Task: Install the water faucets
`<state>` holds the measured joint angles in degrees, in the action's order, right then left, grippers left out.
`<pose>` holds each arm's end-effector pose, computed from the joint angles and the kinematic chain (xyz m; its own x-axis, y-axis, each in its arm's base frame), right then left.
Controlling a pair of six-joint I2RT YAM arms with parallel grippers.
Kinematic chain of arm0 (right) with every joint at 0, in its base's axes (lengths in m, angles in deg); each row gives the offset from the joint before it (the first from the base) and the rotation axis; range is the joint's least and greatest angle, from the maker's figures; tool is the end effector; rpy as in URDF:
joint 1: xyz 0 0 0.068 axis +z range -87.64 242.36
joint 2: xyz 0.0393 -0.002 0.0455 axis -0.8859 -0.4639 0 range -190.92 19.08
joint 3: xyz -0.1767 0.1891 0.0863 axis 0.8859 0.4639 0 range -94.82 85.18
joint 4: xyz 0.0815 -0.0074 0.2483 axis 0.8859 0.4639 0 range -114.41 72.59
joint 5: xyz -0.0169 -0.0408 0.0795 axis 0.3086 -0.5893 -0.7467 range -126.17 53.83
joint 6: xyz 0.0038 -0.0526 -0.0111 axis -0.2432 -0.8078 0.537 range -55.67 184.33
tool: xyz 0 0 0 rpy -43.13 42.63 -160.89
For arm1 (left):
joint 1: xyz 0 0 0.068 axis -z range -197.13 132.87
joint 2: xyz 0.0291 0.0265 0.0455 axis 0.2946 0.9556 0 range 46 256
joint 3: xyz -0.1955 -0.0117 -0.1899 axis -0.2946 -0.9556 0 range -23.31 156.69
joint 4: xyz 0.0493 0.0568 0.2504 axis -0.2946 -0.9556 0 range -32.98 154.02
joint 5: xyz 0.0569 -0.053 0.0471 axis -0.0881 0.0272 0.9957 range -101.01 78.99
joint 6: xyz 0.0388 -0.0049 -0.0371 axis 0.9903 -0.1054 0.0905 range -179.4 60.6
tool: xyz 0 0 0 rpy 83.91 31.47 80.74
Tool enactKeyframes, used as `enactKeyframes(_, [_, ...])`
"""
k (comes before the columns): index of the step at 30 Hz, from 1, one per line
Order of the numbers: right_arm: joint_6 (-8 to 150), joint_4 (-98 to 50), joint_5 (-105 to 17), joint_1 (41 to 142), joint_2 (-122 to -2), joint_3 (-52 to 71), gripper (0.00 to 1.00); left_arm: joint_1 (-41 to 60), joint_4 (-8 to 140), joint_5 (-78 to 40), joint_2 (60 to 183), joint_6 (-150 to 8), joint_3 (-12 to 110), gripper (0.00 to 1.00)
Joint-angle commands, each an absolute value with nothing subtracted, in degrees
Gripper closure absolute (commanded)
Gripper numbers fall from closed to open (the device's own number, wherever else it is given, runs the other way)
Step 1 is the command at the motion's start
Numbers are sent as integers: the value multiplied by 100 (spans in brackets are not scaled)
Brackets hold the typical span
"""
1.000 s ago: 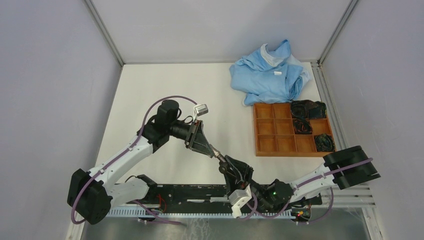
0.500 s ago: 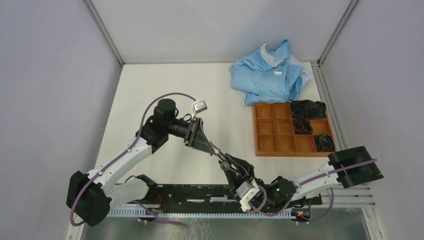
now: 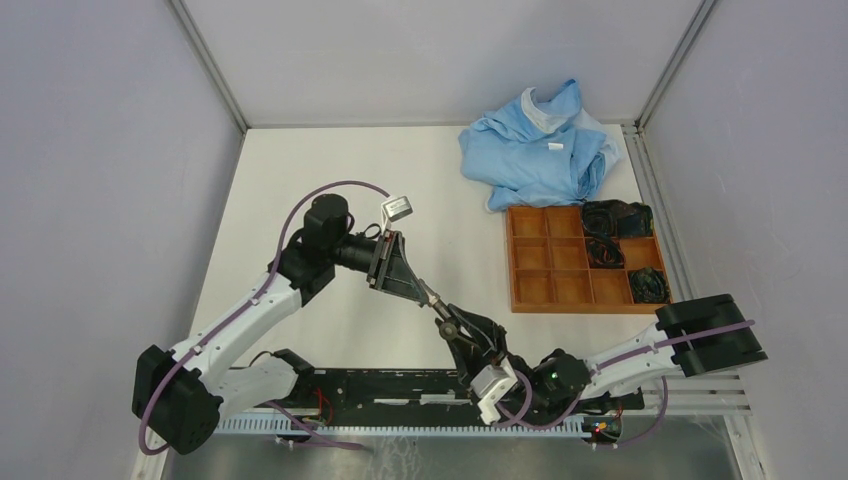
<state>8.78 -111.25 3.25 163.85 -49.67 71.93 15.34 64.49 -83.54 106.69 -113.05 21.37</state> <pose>-0.0174 0.1997 0.2445 0.6548 -0.0231 -0.7555 -0.5748 0.6339 -0.5175 0.1711 -0.1491 0.3111 -0.8882 0.2787 -0.3652 0.3731 -0.0265 -0.9274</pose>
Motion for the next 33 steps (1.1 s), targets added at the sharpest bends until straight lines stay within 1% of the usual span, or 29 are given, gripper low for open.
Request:
enactKeyframes(1, [1288,-12241,287,16191,-5064,6961,100,1712,6625,-8723,10434,-11345,2450,98])
enactKeyframes(8, [2096,-12491,-8,16023,-5096,7070,100,1716,6870,-8755,10362,-11354,2409,98])
enactKeyframes(20, [3022,-12538,300,15854,-5046,6991,100,1723,7298,-8638,10134,-11012,2176,98])
enactKeyframes(28, [4169,-12577,273,15587,-4896,7129,100,1714,8578,-8520,9889,-11453,1762,98])
enactKeyframes(33, [4857,-12448,-28,15313,-4763,7258,100,1722,9332,-8530,9832,-11775,1559,98])
